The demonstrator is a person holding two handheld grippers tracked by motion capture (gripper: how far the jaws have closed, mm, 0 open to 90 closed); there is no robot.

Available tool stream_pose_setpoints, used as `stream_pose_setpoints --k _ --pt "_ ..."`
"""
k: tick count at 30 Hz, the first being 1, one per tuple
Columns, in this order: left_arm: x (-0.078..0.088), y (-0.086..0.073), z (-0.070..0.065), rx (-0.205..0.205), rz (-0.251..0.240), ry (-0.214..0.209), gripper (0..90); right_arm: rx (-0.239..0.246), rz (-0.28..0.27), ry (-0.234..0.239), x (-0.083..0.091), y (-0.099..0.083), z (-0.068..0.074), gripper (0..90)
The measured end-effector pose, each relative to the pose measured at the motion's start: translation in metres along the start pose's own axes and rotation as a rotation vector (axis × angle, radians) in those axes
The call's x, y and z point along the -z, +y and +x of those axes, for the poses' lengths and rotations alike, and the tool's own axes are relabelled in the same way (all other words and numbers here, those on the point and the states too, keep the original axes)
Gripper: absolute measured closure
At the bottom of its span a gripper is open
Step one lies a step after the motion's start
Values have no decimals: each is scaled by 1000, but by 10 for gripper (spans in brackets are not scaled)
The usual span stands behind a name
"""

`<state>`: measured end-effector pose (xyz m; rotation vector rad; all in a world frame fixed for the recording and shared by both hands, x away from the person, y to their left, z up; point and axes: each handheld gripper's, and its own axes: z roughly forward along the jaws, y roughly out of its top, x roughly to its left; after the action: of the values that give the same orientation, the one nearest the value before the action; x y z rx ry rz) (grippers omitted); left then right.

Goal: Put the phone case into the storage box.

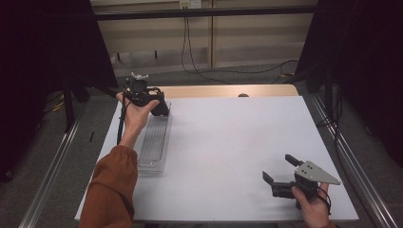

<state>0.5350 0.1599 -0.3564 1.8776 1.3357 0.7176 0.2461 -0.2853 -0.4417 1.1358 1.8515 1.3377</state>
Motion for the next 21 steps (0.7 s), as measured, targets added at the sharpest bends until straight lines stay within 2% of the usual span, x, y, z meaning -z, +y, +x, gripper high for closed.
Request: stream_pose_setpoints --k 4,12,15,17,21 --pt "-3 0 -2 -8 -22 3 124 1 3 0 0 0 0 0" --pt "-7 2 -5 0 -28 -1 127 -1 2 1 0 0 0 0" --pt "-7 3 -5 -14 -22 -7 127 0 2 3 0 0 0 0" --pt "-8 4 -6 3 -25 -16 131 -2 2 3 0 0 0 0" --pt "-9 5 -6 -8 -24 -16 132 -1 3 5 0 0 0 0"
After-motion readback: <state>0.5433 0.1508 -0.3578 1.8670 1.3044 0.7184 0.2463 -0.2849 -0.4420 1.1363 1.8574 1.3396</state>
